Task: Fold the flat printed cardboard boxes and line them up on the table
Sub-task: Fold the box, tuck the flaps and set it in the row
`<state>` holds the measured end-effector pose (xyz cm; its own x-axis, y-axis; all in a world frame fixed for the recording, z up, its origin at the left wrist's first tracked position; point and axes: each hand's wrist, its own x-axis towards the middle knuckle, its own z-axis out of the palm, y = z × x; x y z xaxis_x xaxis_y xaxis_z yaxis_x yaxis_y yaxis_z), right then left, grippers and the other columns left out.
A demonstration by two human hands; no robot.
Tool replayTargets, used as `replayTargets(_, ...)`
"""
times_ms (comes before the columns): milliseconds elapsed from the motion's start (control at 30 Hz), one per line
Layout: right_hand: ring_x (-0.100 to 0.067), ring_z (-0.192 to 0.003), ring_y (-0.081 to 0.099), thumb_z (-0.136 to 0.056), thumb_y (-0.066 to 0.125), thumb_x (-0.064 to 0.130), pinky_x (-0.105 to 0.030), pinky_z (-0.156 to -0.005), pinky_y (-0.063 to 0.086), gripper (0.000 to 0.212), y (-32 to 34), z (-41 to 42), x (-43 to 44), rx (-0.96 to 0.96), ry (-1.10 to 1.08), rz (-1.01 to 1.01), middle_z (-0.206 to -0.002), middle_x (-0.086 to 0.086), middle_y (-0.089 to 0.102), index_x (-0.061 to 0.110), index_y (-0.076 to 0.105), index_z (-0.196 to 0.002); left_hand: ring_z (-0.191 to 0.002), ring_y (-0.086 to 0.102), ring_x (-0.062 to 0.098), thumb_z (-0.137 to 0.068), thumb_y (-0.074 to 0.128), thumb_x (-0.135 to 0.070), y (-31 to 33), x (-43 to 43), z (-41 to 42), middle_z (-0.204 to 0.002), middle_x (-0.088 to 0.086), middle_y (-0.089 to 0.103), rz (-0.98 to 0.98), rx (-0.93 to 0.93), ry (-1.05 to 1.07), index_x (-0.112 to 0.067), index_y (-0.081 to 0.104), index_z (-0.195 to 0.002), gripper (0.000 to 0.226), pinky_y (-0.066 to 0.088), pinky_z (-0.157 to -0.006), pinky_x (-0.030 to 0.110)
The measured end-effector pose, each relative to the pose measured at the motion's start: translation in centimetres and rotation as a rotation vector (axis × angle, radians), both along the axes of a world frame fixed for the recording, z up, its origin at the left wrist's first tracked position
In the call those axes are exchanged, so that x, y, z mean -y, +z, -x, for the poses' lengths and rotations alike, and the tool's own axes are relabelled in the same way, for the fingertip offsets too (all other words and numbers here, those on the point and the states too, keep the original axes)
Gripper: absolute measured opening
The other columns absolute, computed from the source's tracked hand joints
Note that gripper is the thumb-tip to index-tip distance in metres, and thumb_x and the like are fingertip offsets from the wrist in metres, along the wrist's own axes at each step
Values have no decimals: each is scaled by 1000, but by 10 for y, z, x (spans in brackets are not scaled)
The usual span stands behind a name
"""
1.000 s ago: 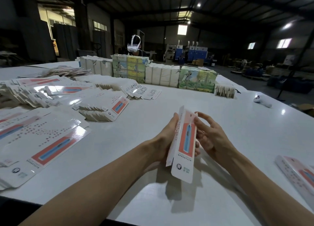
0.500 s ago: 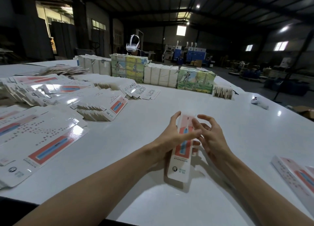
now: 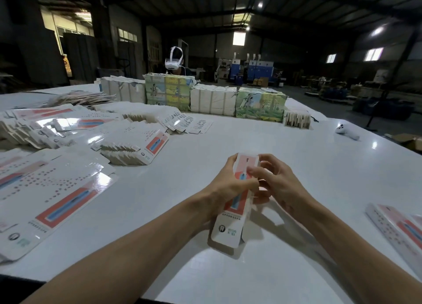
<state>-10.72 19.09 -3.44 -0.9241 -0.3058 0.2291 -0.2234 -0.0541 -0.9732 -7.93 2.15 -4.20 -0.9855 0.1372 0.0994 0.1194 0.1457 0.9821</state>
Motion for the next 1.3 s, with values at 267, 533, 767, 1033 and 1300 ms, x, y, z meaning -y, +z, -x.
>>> replayTargets(267,-30,-96,78,-97,69,53,-42,-70,64,42,-9,-1,8,56,-37,80,-107,-2,77,28,57,-128,-94,74,24,-91,76,-22,3,6,3,-119,12,65,3,78,-37,-36,29,-150,77,62,-71,28)
replayTargets(533,-31,-88,65,-102,64,26,-51,-90,57,19,-1,2,-5,108,-109,111,-107,-19,76,16,78,-109,-88,76,18,-72,81,-31,5,2,-3,-116,4,63,48,17,-124,-42,33,-143,86,58,-65,19)
replayTargets(767,-35,-73,61,-101,66,17,-36,-71,62,18,2,2,-16,-11,-59,55,-102,-22,77,13,78,-114,-95,78,28,-86,85,-17,5,7,-4,-120,11,65,86,43,-203,-38,29,-147,86,66,-77,36)
replayTargets(1033,-23,-78,72,-105,54,5,-34,-72,59,28,2,6,-17,-252,-130,-87,-100,-14,79,12,78,-118,-103,74,42,-88,80,-14,6,4,-6,-128,18,63,92,67,-185,-34,27,-148,83,61,-91,59)
replayTargets(1300,-31,-102,76,-106,58,38,-35,-80,63,36,10,4,-14,86,-52,98,-110,-17,77,7,76,-112,-78,78,28,-82,80,-21,5,5,-8,-126,14,60,62,52,-248,-40,26,-146,87,64,-69,34)
